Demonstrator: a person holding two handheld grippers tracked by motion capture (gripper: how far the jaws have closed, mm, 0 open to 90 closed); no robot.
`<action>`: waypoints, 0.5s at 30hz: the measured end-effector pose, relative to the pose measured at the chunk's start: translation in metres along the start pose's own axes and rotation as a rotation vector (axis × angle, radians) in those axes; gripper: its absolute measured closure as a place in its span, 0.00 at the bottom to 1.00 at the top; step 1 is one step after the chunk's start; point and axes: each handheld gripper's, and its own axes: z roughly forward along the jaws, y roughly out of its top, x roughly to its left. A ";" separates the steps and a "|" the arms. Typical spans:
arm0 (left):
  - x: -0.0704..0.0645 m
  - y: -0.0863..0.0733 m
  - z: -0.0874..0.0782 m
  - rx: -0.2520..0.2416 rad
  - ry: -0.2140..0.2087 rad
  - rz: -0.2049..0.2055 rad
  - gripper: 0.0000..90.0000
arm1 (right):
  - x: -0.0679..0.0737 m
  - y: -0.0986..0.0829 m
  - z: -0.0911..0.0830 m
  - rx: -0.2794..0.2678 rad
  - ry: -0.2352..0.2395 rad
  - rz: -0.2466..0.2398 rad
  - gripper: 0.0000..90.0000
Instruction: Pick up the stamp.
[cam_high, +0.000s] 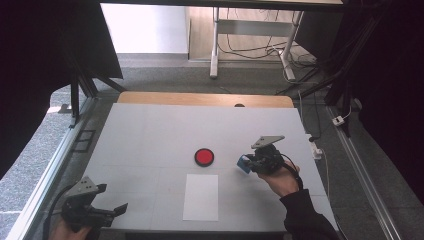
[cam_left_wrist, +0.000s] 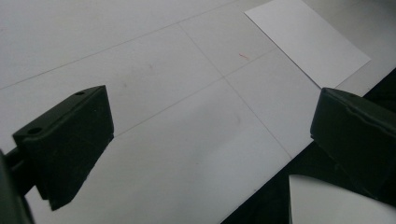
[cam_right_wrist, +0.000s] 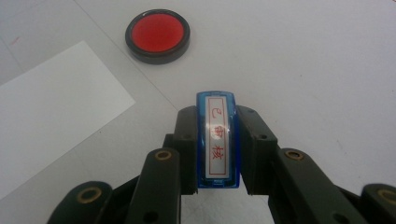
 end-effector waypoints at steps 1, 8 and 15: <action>0.000 0.000 0.000 0.000 0.000 0.000 0.00 | 0.000 0.000 -0.001 -0.005 0.001 -0.002 0.79; 0.000 0.000 0.000 -0.003 0.001 -0.001 0.00 | 0.005 0.002 -0.012 -0.052 0.014 -0.002 0.79; 0.001 0.000 -0.001 -0.009 -0.005 -0.007 0.00 | 0.010 0.004 -0.015 -0.070 0.031 -0.023 0.79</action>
